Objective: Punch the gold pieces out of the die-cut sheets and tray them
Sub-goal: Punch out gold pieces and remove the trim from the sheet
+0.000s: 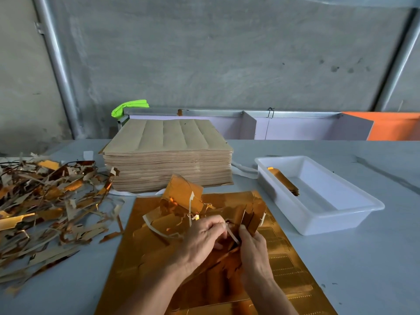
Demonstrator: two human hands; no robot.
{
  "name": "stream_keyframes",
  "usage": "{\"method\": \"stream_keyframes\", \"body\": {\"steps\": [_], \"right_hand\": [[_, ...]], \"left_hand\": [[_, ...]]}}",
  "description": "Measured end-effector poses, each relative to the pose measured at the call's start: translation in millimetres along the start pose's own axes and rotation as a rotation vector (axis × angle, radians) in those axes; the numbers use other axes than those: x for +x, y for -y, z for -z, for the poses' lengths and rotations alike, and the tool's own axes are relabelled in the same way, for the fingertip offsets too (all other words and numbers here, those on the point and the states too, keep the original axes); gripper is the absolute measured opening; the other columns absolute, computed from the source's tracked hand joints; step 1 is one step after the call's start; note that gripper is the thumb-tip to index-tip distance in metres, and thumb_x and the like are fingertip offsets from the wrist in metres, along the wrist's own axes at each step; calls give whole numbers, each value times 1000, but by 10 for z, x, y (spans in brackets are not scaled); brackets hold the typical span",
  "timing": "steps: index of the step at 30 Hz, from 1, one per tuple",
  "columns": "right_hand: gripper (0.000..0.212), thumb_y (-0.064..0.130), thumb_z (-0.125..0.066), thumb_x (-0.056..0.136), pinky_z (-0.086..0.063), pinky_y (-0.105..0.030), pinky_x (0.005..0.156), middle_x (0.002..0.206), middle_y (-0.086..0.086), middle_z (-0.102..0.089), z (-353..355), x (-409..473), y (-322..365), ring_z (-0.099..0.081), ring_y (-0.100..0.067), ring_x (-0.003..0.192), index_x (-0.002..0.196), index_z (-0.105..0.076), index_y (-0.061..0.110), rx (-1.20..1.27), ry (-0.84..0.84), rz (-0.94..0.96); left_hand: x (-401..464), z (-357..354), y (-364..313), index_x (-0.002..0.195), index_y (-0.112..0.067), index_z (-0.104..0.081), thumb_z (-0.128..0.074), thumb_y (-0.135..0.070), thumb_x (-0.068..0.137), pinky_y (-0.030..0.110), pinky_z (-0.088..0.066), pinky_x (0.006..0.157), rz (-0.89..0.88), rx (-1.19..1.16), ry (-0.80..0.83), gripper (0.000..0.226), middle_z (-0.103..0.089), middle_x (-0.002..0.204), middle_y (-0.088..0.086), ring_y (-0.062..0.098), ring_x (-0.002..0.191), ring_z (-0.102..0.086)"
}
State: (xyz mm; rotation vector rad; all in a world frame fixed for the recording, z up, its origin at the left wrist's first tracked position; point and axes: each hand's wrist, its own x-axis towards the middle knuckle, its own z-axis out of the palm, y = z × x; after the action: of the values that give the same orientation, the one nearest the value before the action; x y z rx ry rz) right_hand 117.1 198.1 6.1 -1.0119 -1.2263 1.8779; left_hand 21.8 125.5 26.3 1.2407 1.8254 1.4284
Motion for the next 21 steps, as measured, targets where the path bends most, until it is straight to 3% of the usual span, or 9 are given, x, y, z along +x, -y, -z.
{"method": "stream_keyframes", "body": {"steps": [2, 5, 8, 10, 12, 14, 16, 19, 21], "right_hand": [[39, 37, -45, 99, -56, -49, 74, 78, -18, -71, 19, 19, -17, -68, -35, 75, 95, -65, 3, -11, -7, -8], [49, 57, -55, 86, -55, -50, 85, 90, -12, -74, 35, 13, -35, -70, -29, 88, 99, -69, 12, -35, 31, -32], [39, 38, -62, 89, -58, -44, 67, 84, -17, -71, 82, 11, 1, -70, -33, 78, 106, -64, 4, 13, 11, -87], [30, 24, -55, 95, -55, -41, 59, 82, -19, -69, 150, 23, 49, -68, -34, 72, 110, -57, -1, 58, -20, -159], [17, 25, -51, 97, -52, -38, 55, 81, -12, -71, 234, 44, 91, -70, -30, 70, 103, -54, 10, 76, -62, -172], [7, 25, -50, 98, -53, -39, 57, 81, -5, -70, 283, 62, 136, -70, -28, 74, 95, -51, 18, 77, -88, -143], [7, 24, -53, 97, -55, -40, 58, 92, -10, -67, 294, 71, 151, -68, -32, 83, 95, -48, 19, 89, -70, -174], [6, 21, -53, 96, -55, -45, 62, 101, -14, -66, 334, 87, 169, -67, -34, 87, 96, -49, 18, 88, -32, -200], [17, 20, -53, 97, -53, -51, 77, 111, -13, -63, 417, 123, 210, -63, -34, 97, 112, -49, 13, 89, -69, -186]], "left_hand": [[-10, -19, 18, 62, -22, -51, -45, -15, 98, 20, -41, 61, -35, 117, 39, 37, -49, 62, -13, 7, 66, -48], [5, -26, 13, 73, -24, -59, -46, -20, 99, 30, -36, 63, -82, 228, 79, 30, -51, 67, 4, 13, 64, -46], [-33, -25, -15, 74, -29, -62, -46, -18, 98, 45, -42, 68, -80, 211, 148, 31, -59, 81, 17, 19, 75, -54], [-91, 16, -2, 65, -22, -56, -47, -12, 97, 39, -56, 82, -34, 63, 145, 35, -68, 91, 9, 18, 87, -64], [-109, 106, 16, 70, -9, -55, -44, -7, 97, 36, -59, 72, 41, -215, 45, 28, -72, 101, 7, 22, 94, -69], [-76, 232, 24, 72, -6, -49, -39, -6, 97, 39, -57, 73, 66, -526, -107, 28, -71, 103, 15, 27, 99, -68], [-30, 375, 16, 68, -10, -44, -35, -10, 98, 42, -49, 87, 48, -799, -168, 31, -71, 96, 21, 29, 102, -67], [-34, 508, -4, 69, -10, -46, -35, -14, 100, 42, -53, 74, 94, -883, -152, 33, -54, 58, 9, 23, 57, -61], [-66, 585, 29, 70, -9, -45, -39, -14, 101, 33, -48, 54, 193, -416, -168, 32, -40, 52, 1, 12, 40, -39]]}}
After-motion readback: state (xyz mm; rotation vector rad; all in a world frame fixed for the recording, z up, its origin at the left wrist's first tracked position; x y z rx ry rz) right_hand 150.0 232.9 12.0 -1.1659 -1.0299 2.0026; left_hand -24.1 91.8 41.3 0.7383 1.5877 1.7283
